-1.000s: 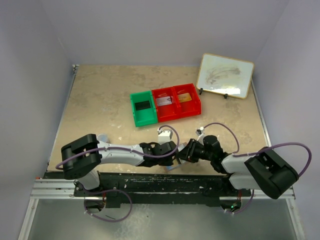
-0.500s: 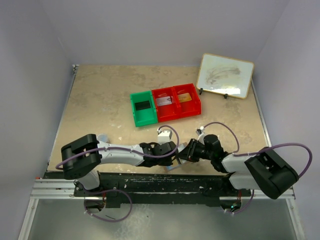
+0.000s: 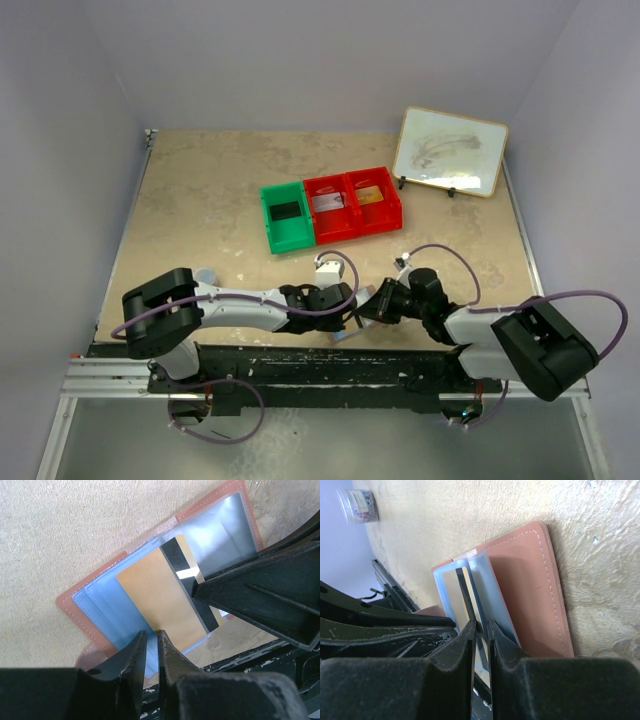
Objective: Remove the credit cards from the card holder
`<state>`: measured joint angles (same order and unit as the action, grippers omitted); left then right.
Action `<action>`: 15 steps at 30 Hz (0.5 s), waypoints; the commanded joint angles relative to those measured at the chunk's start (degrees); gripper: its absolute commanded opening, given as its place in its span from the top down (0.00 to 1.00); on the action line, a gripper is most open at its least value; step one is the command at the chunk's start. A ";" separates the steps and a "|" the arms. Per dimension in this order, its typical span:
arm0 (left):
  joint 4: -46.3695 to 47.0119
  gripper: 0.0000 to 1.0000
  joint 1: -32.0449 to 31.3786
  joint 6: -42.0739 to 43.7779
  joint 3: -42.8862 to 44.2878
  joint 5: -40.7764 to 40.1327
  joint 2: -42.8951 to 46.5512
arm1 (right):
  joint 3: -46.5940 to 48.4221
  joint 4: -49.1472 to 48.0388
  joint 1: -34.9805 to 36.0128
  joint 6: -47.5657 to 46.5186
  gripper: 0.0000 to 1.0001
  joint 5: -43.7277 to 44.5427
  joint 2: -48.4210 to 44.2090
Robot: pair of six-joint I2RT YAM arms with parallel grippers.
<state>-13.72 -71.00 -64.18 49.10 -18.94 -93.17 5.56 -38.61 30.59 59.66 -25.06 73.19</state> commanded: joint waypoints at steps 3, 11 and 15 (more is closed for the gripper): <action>-2.67 0.88 -0.01 1.30 1.60 -1.66 -0.82 | 0.50 4.53 -1.29 -2.47 0.83 2.23 -1.67; -2.17 0.89 -0.01 1.35 1.83 -1.62 -0.95 | 2.63 4.81 -1.49 -8.31 0.69 -2.72 -1.07; -2.65 0.89 -0.07 1.32 2.28 -2.09 -1.34 | 3.84 3.06 -1.46 -10.26 0.66 -5.48 1.51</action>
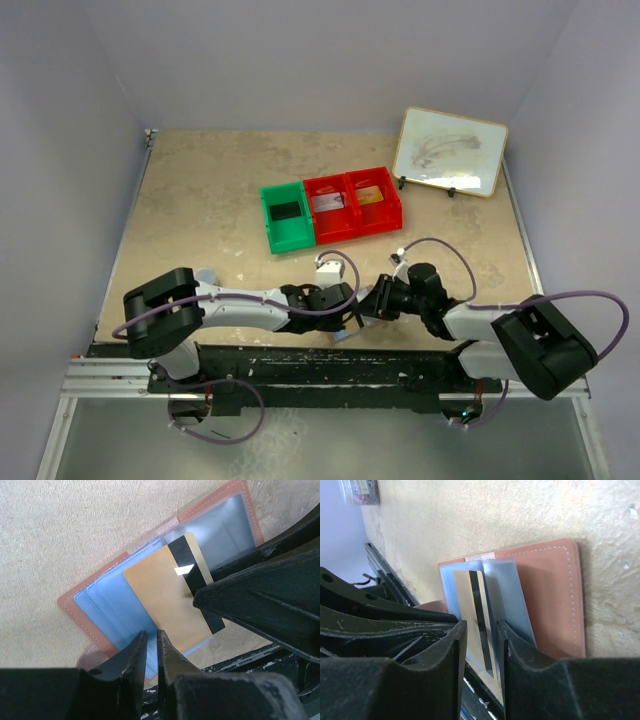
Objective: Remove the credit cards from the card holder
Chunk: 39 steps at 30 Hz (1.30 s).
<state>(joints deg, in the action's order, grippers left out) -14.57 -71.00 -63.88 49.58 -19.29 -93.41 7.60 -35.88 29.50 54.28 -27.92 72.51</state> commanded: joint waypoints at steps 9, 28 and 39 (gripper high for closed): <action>-2.46 0.90 -0.07 1.08 1.92 -2.16 -0.84 | 2.78 -2.00 -0.33 -7.06 0.76 -4.82 7.31; -2.61 0.90 -0.03 0.66 1.84 -3.04 -0.50 | 3.80 8.07 -0.35 -9.48 1.00 2.11 -1.64; -2.77 0.90 -0.09 0.75 1.45 -3.78 0.51 | 8.40 24.82 -0.37 -9.34 1.00 12.31 -12.79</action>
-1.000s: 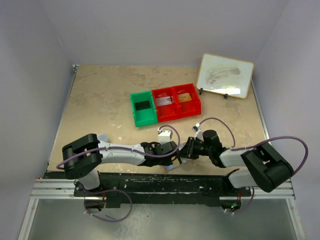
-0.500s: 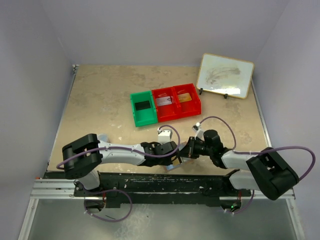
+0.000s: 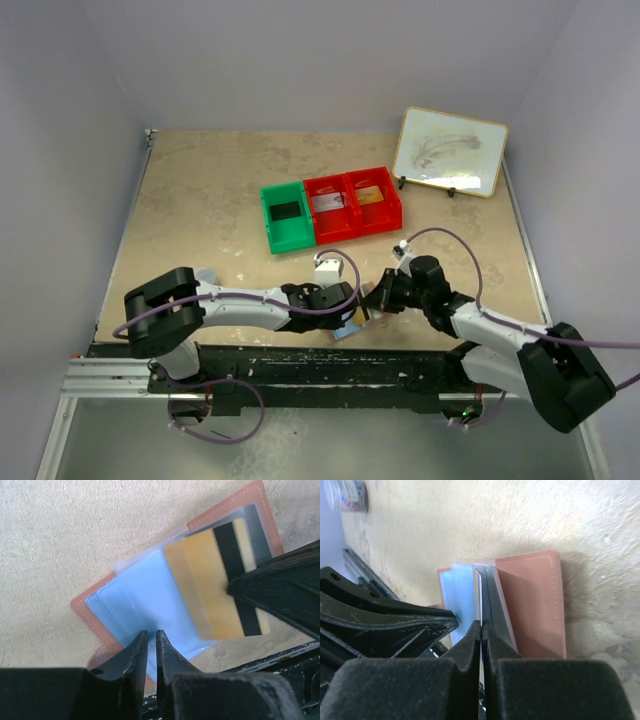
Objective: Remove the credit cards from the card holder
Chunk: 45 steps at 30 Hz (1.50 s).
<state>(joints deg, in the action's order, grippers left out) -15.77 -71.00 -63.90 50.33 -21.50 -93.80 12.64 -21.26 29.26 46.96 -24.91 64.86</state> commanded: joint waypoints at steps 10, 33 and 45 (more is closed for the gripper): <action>-0.82 0.88 -0.12 0.62 0.13 -3.39 2.85 | 6.62 19.19 -0.12 -2.84 1.00 12.67 -16.85; 7.01 0.75 -0.01 -4.61 -7.84 1.59 4.64 | 6.43 19.44 0.01 -6.55 1.00 4.16 -4.41; 1.97 0.86 5.39 2.41 -2.21 -3.24 3.81 | 2.44 15.62 0.01 1.82 1.00 5.39 -11.79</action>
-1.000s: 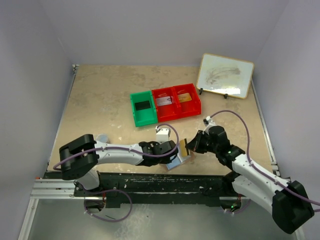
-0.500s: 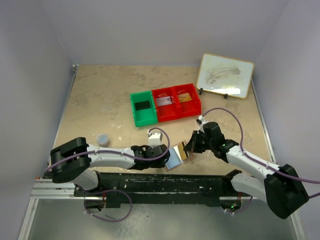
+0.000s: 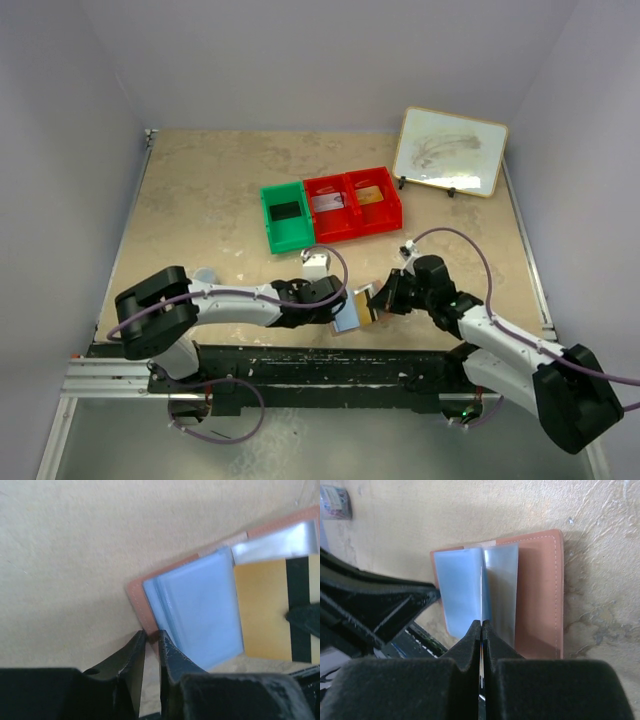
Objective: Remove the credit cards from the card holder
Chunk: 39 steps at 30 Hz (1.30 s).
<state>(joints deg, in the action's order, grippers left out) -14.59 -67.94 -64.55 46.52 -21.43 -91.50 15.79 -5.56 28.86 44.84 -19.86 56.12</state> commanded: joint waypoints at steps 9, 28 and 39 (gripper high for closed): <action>-3.11 0.81 5.03 4.97 0.14 -6.62 8.44 | 2.44 2.18 0.41 4.57 1.00 5.18 -11.97; -21.02 0.38 9.52 8.31 -1.07 -25.72 32.71 | 6.35 -14.94 4.03 -29.70 1.00 5.06 -22.53; -39.87 0.34 11.94 11.00 12.15 -41.20 32.84 | 16.55 -15.28 17.04 -46.60 1.00 22.89 -12.90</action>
<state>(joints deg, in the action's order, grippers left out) -48.18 -56.38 -55.86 55.48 -52.90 -61.82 28.91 -17.02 40.56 7.57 -8.38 40.01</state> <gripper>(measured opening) 0.646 0.007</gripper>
